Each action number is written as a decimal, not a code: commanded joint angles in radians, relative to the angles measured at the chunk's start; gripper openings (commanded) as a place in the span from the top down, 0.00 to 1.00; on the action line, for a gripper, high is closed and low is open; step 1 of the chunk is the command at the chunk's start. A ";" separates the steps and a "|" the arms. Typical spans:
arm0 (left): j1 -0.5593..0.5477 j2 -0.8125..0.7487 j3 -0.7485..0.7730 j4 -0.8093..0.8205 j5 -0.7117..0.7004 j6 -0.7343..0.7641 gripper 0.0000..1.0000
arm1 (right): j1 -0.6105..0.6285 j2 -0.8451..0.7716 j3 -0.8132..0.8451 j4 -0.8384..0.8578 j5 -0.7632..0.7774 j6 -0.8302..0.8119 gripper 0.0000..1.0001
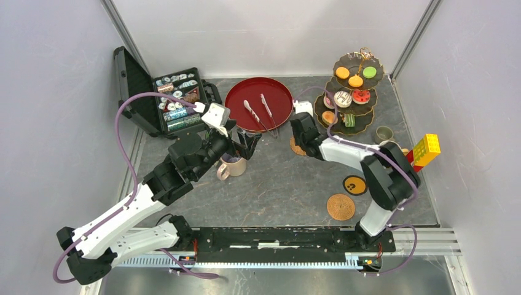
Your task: Serve the afternoon tea
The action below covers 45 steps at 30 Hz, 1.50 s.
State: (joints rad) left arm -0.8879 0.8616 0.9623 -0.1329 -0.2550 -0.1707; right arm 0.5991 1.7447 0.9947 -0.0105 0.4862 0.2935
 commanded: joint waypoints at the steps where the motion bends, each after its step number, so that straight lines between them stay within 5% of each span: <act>1: -0.002 -0.007 0.007 0.019 -0.007 -0.015 0.00 | 0.018 -0.187 0.047 0.012 -0.048 -0.041 0.52; 6: -0.002 -0.024 0.007 0.019 -0.007 -0.015 0.00 | 0.030 -0.321 -0.030 0.041 -0.191 -0.009 0.24; 11: -0.002 -0.044 0.007 0.020 -0.016 -0.015 0.00 | 0.017 -0.451 -0.300 0.494 -0.589 0.247 0.02; 14: -0.002 -0.059 0.009 0.021 -0.009 -0.016 0.00 | 0.085 -0.423 -0.303 0.575 -0.593 0.367 0.02; 22: -0.002 -0.076 0.010 0.019 -0.026 -0.003 0.00 | 0.320 -0.166 -0.126 0.461 -0.431 0.718 0.02; 33: -0.002 -0.091 0.012 0.019 -0.015 -0.004 0.00 | 0.423 0.042 0.171 0.019 -0.132 0.818 0.02; 38: -0.002 -0.092 0.012 0.019 -0.009 -0.007 0.00 | 0.424 0.115 0.257 -0.134 -0.083 0.856 0.38; 45: -0.002 -0.084 0.016 0.016 0.000 -0.007 0.00 | 0.426 0.222 0.435 -0.395 -0.043 0.818 0.61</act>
State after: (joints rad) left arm -0.8879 0.7795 0.9623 -0.1329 -0.2604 -0.1703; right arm 1.0195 1.9129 1.3357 -0.1860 0.3759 1.1267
